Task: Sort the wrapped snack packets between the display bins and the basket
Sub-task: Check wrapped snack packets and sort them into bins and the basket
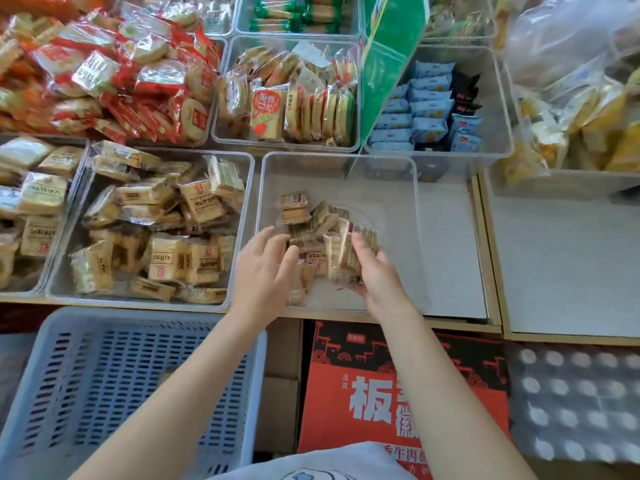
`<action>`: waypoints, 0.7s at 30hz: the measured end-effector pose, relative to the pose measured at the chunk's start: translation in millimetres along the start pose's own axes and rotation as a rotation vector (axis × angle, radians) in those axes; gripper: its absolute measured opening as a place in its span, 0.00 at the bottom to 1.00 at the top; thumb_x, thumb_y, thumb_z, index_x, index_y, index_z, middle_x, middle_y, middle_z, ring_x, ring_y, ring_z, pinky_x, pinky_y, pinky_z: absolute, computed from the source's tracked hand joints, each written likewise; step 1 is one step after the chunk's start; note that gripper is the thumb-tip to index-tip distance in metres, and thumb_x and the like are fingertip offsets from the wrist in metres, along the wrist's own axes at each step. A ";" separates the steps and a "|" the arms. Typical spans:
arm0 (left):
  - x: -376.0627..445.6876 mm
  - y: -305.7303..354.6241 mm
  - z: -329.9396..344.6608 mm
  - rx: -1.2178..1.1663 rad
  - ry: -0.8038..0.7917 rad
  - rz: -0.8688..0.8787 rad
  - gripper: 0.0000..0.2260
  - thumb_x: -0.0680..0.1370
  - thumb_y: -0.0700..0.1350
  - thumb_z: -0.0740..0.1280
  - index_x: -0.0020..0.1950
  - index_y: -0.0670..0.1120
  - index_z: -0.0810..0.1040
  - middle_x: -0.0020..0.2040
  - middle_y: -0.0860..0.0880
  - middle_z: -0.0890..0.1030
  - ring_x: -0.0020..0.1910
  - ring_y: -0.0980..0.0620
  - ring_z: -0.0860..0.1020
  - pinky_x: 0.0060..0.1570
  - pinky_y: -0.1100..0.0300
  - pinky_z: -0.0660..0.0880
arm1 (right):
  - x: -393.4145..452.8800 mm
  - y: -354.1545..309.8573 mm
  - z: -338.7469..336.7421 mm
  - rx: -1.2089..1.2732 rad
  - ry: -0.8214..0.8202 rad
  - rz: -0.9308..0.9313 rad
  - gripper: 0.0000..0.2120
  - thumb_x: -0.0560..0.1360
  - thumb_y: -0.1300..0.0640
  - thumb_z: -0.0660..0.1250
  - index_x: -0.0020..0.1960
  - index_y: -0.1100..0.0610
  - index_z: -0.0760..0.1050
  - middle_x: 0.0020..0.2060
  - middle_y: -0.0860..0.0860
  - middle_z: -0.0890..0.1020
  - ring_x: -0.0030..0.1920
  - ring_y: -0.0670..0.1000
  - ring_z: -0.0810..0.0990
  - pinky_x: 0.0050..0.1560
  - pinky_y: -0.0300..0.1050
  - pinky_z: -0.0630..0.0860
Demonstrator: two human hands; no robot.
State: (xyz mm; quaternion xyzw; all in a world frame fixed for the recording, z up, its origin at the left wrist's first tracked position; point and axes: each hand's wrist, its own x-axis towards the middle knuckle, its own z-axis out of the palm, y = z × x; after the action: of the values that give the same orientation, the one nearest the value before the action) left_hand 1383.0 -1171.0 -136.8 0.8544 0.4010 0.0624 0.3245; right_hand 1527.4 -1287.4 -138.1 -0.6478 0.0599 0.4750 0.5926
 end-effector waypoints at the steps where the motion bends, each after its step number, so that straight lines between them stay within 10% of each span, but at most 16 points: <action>1: -1.5 -13.3 1.8 0.143 0.050 0.017 0.27 0.83 0.59 0.51 0.76 0.45 0.70 0.81 0.43 0.62 0.81 0.46 0.57 0.79 0.49 0.48 | 10.8 2.7 -2.4 -0.028 0.042 0.009 0.21 0.81 0.41 0.65 0.68 0.52 0.71 0.58 0.53 0.84 0.57 0.54 0.84 0.59 0.56 0.82; 5: -7.4 -51.4 18.9 0.411 0.010 0.028 0.36 0.82 0.66 0.43 0.84 0.44 0.51 0.84 0.46 0.44 0.83 0.48 0.41 0.79 0.48 0.35 | 44.9 18.3 -1.0 -0.244 0.071 0.084 0.25 0.81 0.40 0.64 0.71 0.55 0.68 0.60 0.52 0.80 0.61 0.54 0.80 0.67 0.56 0.75; 14: -5.2 -53.5 23.0 0.448 0.000 0.007 0.38 0.81 0.66 0.38 0.84 0.43 0.45 0.84 0.46 0.44 0.82 0.48 0.37 0.81 0.47 0.39 | 48.4 25.1 0.6 -0.488 0.001 0.154 0.37 0.80 0.38 0.64 0.81 0.56 0.57 0.77 0.53 0.67 0.75 0.57 0.67 0.75 0.58 0.66; 21: -5.3 -53.2 8.9 0.215 -0.043 0.035 0.41 0.78 0.70 0.41 0.84 0.45 0.46 0.84 0.49 0.43 0.81 0.54 0.35 0.79 0.58 0.37 | -0.2 -8.3 11.8 -0.631 0.011 -0.182 0.17 0.81 0.41 0.65 0.62 0.51 0.77 0.58 0.47 0.82 0.58 0.48 0.80 0.62 0.48 0.77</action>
State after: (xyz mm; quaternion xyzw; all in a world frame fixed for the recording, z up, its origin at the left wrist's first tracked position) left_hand 1348.4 -1154.5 -175.0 0.8924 0.3831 0.0063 0.2383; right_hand 1526.2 -1275.3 -130.3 -0.8046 -0.1452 0.4119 0.4025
